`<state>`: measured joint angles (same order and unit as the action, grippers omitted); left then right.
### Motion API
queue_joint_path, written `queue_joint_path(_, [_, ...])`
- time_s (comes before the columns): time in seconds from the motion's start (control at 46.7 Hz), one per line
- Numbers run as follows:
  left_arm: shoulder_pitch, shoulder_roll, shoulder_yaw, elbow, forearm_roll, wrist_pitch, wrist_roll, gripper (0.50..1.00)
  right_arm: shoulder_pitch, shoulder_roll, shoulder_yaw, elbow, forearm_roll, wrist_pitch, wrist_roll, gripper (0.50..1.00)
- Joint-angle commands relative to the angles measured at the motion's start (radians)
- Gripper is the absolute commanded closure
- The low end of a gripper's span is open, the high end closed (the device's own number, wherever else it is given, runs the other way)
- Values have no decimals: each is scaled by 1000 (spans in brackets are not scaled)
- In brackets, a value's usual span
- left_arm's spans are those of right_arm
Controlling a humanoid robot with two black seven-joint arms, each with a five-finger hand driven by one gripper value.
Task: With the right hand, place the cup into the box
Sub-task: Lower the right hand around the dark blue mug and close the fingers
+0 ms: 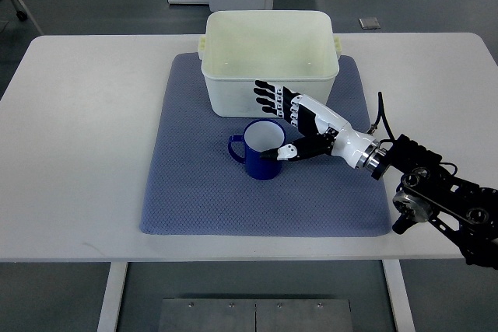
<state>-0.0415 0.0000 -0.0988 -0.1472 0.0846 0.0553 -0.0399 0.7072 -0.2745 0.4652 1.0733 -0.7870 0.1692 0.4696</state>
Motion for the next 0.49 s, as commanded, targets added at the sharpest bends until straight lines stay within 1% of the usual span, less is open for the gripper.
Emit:
queue_joint_path(0.0, [0,0,-1,0,0,0,0,500,0,14,-11,-19,0,-16,0,504])
queue_joint_path(0.107, [-1,0,-1,0,0,0,0,500,0,23,-28,-33,2,-42,1,505])
queue_joint_path(0.3, [0,0,-1,0,1,0,0,500,0,32,-59,-35,2,-51,10,505])
queue_joint_path(0.471, [0,0,-1,0,0,0,0,500,0,46,-77,-49,2,-79,14,505])
